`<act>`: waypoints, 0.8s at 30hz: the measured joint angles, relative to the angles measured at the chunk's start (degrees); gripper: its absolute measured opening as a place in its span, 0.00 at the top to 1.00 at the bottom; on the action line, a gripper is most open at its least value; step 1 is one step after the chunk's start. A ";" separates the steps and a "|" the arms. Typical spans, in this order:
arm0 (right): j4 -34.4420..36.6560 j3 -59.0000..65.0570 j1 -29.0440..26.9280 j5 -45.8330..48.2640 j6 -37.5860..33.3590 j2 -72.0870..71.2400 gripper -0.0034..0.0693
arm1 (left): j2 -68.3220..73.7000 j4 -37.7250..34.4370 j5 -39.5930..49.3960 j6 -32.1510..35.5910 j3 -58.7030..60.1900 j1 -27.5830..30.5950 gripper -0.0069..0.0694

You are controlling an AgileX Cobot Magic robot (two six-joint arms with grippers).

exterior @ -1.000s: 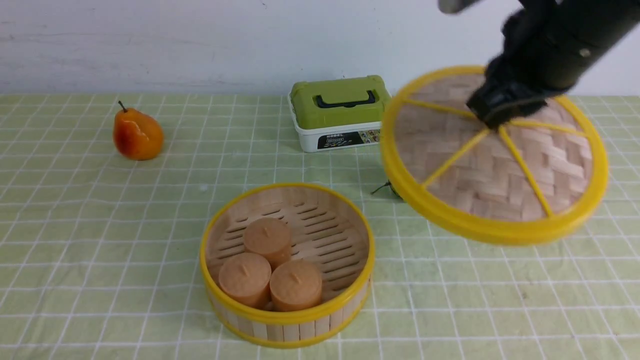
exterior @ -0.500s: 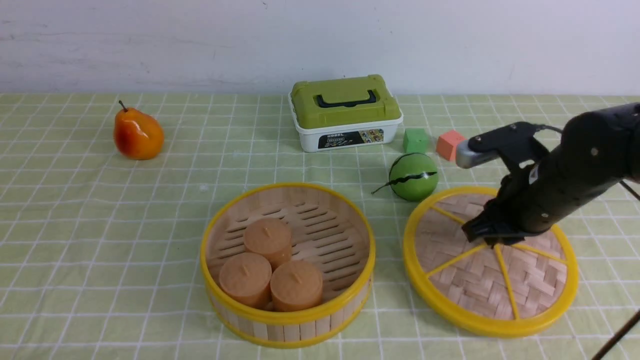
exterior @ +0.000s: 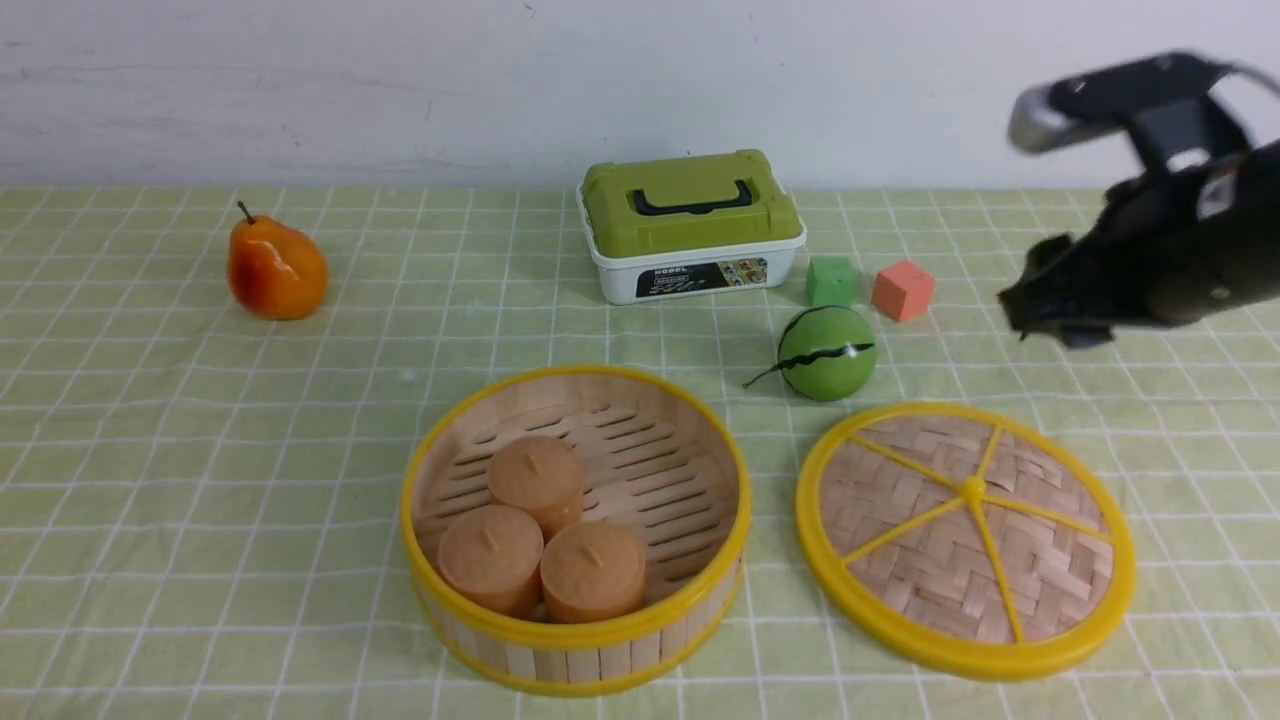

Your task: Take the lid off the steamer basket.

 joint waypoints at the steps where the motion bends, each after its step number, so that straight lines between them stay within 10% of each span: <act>1: 0.00 0.00 0.00 0.53 -0.42 -5.14 0.57 | 0.00 0.00 0.00 0.00 0.00 0.00 0.60; 10: 1.68 8.99 0.00 0.03 -0.82 -26.62 0.97 | 0.00 0.00 0.00 0.00 0.00 0.00 0.60; 24: 1.95 20.27 0.00 0.40 -0.82 -38.85 0.98 | 0.00 0.00 0.00 0.00 0.00 0.00 0.60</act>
